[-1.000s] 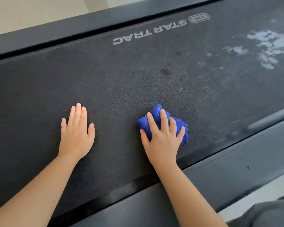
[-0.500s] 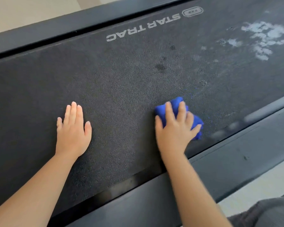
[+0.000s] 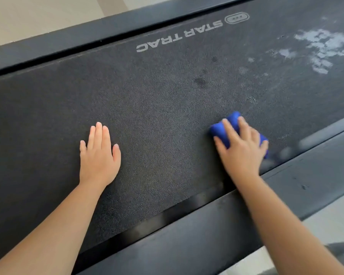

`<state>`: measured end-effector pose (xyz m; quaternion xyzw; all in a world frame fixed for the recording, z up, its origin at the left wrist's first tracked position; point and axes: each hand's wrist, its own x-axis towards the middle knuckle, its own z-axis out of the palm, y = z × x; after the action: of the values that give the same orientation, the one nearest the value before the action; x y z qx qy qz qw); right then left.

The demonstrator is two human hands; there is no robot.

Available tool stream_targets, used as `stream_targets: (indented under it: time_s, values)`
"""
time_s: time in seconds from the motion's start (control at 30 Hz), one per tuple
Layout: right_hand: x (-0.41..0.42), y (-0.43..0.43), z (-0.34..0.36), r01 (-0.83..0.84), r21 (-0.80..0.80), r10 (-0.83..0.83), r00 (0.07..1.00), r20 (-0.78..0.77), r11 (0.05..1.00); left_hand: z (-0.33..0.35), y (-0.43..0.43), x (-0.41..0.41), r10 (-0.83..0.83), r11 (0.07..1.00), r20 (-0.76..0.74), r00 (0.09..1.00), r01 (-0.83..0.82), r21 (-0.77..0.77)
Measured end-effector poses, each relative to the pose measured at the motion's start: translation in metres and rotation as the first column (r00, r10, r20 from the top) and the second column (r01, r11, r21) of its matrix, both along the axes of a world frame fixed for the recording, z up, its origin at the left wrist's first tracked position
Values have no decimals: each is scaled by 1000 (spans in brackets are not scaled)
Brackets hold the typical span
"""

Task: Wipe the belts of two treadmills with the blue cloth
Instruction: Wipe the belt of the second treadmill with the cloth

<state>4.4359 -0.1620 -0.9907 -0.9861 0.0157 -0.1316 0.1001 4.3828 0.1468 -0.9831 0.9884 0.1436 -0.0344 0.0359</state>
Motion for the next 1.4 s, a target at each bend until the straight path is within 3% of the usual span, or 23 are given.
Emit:
stream_targets:
  time_s: [0.1,0.2,0.4,0.7,0.8,1.03,1.27,1.4]
  values:
    - [7,-8,3,190,89,-176,975,-137,978,1,-1,1,0,1000,0,1000,0,3]
    - [-11,31,2,259,54,-254,963,-88,964,0,0,1,-4,1000,-6,1000,5,4]
    - [-71,121,4,-5,-4,5,999,-51,1000,1,0,-1,2,1000,13,1000,-1,-21]
    - [-48,114,-8,-239,-68,242,969,41,969,5,-8,15,85,996,23,996,-85,-21]
    - [-31,116,-7,-316,-79,321,945,63,945,2,-6,43,39,999,9,999,-39,25]
    - [-2,123,-6,-478,-39,479,873,95,878,4,16,71,-48,998,11,999,48,-32]
    - [17,139,-4,-567,-30,567,821,60,823,14,92,126,-29,993,-142,989,44,106]
    - [25,148,-5,-597,-14,597,801,42,802,4,91,122,-65,993,-52,997,69,92]
